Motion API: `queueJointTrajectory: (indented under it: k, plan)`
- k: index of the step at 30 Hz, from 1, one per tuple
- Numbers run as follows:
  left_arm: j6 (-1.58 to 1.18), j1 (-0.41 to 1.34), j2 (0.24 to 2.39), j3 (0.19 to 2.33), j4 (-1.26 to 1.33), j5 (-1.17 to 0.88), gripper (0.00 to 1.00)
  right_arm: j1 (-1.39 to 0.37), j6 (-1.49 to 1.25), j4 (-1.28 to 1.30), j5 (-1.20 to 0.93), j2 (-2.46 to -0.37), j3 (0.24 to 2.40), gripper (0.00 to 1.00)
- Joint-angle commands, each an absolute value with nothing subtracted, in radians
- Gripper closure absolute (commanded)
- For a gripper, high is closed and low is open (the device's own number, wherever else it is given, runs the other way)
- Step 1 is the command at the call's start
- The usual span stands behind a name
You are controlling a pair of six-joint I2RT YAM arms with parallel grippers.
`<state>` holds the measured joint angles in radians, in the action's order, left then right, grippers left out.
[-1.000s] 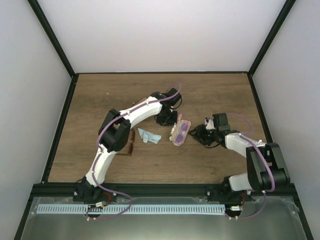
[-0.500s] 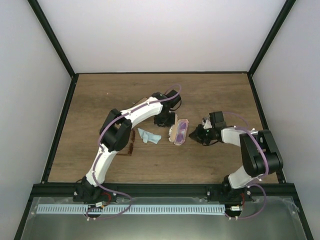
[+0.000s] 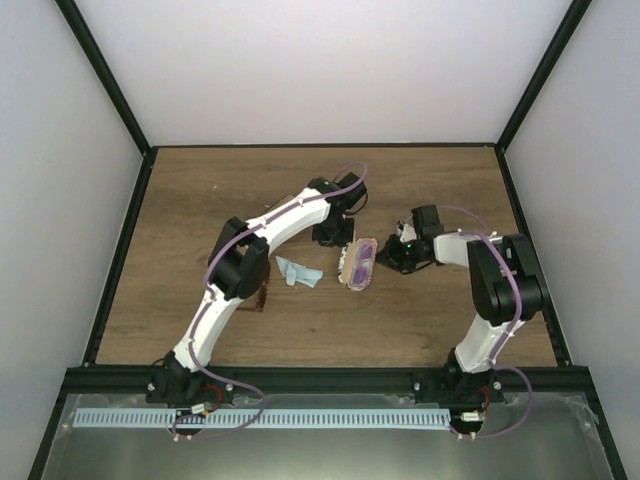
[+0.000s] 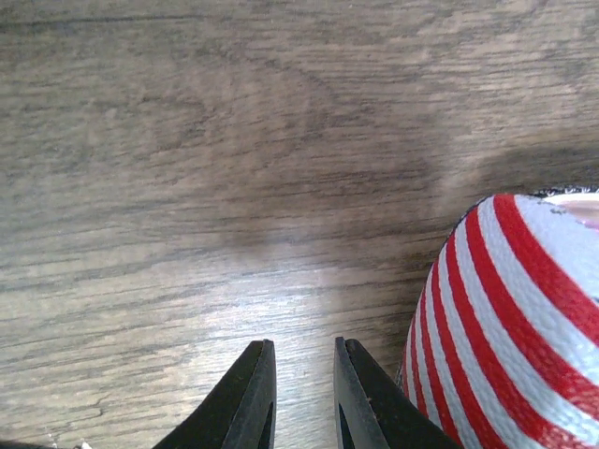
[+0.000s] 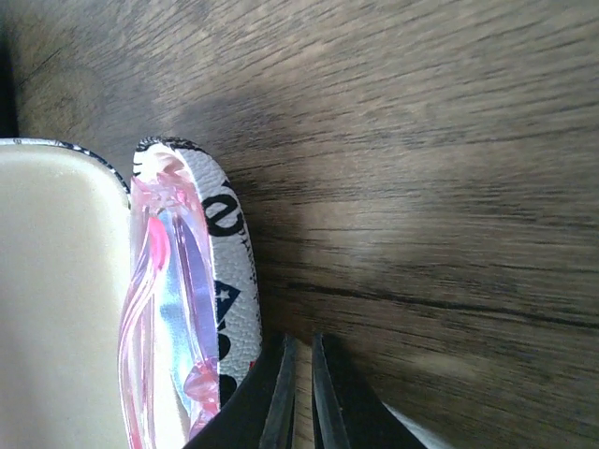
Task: Organize the sunglasses
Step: Close the sunglasses case at the center of the board.
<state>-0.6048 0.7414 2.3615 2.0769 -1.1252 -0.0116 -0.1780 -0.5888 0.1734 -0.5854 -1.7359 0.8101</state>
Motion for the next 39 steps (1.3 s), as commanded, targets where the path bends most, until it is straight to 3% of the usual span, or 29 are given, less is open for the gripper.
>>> queueJointTrajectory:
  k: [1, 20, 39]
  plan:
    - [-0.586, 0.739, 2.402, 2.147, -1.187, 0.011, 0.8, -0.175, -0.538, 0.202, -0.62, -1.754, 0.842, 0.94]
    - [-0.655, 0.768, 2.449, 2.218, -1.226, -0.028, 0.85, -0.282, -0.568, 0.243, -0.654, -1.754, 0.91, 0.95]
    - [-0.684, 0.808, 2.477, 2.245, -1.226, -0.049, 0.82, -0.3, -0.553, 0.249, -0.699, -1.769, 0.943, 0.95]
